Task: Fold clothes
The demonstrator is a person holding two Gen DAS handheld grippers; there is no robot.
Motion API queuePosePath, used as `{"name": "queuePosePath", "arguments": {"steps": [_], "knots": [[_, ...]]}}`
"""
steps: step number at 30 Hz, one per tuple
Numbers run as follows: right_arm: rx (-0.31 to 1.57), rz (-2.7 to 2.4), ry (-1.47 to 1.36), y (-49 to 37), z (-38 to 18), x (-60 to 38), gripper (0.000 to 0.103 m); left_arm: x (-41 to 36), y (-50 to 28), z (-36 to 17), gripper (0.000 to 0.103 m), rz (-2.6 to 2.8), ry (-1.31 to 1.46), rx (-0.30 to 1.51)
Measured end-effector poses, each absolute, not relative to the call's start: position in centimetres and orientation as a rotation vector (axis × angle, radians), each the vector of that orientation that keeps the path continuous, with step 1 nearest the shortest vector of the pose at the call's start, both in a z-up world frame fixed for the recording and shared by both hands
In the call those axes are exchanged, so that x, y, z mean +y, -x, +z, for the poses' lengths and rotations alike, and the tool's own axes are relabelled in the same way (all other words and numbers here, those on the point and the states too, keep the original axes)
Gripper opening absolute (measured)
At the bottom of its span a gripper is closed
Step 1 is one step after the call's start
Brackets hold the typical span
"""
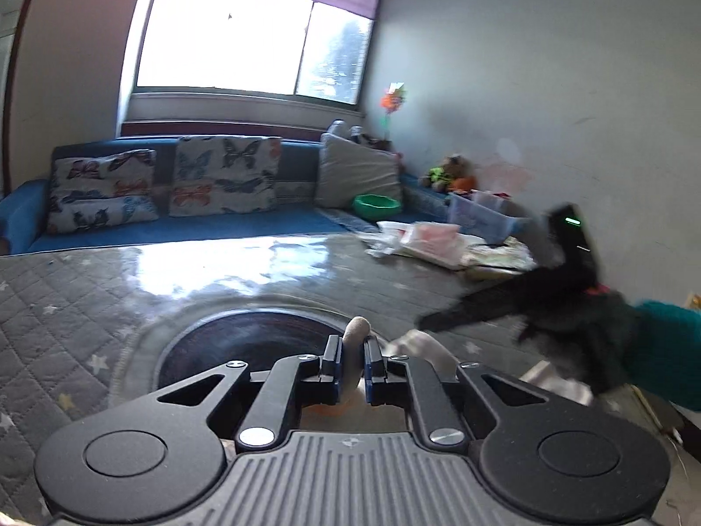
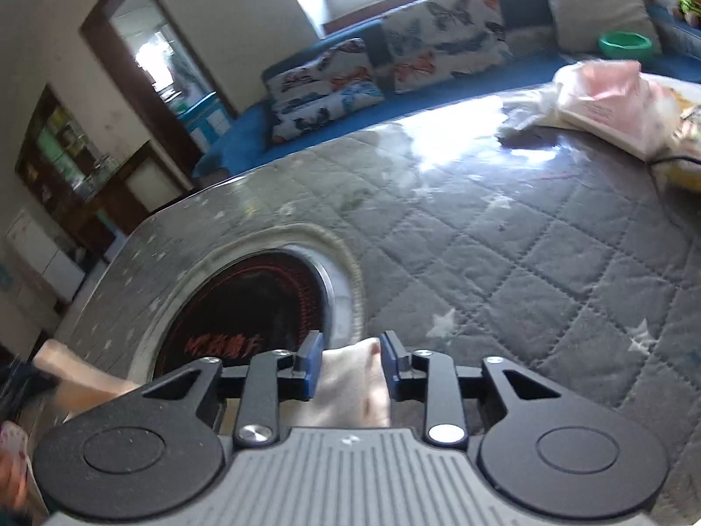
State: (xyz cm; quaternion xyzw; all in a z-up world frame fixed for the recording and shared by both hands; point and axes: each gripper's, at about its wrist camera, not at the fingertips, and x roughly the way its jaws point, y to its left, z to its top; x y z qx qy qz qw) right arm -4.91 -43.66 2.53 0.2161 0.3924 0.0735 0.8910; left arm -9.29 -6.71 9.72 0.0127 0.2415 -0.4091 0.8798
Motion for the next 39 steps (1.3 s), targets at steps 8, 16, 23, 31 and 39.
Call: {"name": "queuePosePath", "arguments": {"steps": [8,16,23,31,39], "knots": [[0.853,0.243,-0.519,3.9,0.2,-43.4,0.012,-5.9,12.7,8.0,0.011,-0.896,-0.061,0.556],[0.692,0.449,-0.345,10.4,4.3,-42.4,0.010,-1.8,12.7,7.6,0.011,-0.789,0.041,0.584],[0.801,0.585,-0.158,16.8,3.8,-40.9,0.023,1.3,13.1,6.5,0.011,-0.709,0.088,0.629],[0.767,0.564,-0.331,17.9,4.1,-43.2,0.035,1.2,13.1,6.0,0.011,-0.718,0.072,0.645],[0.786,0.397,-0.446,15.3,3.5,-45.1,0.036,0.5,13.3,5.4,0.014,-0.707,0.054,0.674]]}}
